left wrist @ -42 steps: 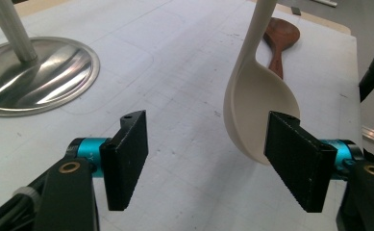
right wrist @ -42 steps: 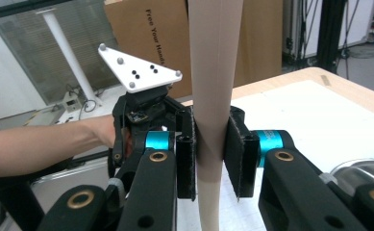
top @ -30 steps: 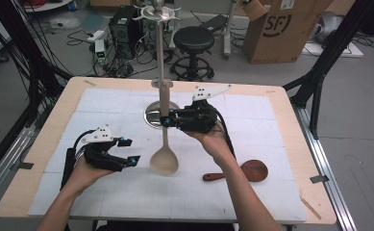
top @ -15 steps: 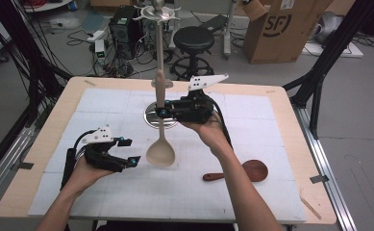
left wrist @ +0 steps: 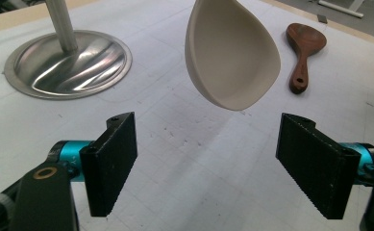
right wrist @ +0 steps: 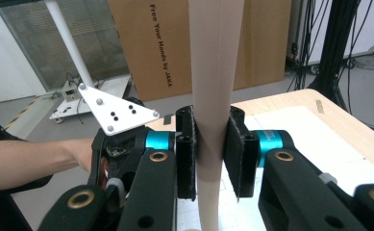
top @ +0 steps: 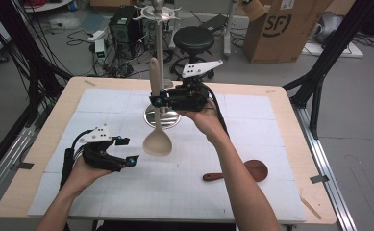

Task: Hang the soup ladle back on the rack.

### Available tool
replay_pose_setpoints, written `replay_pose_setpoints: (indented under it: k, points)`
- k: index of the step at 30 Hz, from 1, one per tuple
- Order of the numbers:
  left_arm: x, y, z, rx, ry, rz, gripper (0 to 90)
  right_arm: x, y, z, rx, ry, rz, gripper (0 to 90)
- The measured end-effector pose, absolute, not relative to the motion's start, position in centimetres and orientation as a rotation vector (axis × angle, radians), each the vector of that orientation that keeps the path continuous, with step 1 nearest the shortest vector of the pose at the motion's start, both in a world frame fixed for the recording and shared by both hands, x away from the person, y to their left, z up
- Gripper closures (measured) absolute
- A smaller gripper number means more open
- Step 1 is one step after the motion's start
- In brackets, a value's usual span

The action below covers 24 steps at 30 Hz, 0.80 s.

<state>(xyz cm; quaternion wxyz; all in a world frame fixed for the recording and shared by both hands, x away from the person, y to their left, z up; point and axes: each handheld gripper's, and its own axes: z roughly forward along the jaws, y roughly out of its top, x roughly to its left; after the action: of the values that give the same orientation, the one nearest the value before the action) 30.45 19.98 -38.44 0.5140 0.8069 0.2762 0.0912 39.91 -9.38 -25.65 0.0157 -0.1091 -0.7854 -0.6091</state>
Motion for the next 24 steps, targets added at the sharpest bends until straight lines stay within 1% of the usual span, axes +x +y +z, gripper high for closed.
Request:
replay_pose_setpoints:
  k: [14,24]
  points:
    - [30.5,20.1,-38.4,1.936,0.667,0.224,22.3,41.5,-9.1,-23.9,-0.368,-2.431,-1.918,76.2]
    - [30.5,20.2,-38.4,1.936,0.674,0.24,17.6,43.1,-9.0,-21.9,-0.385,-2.443,-1.928,76.2]
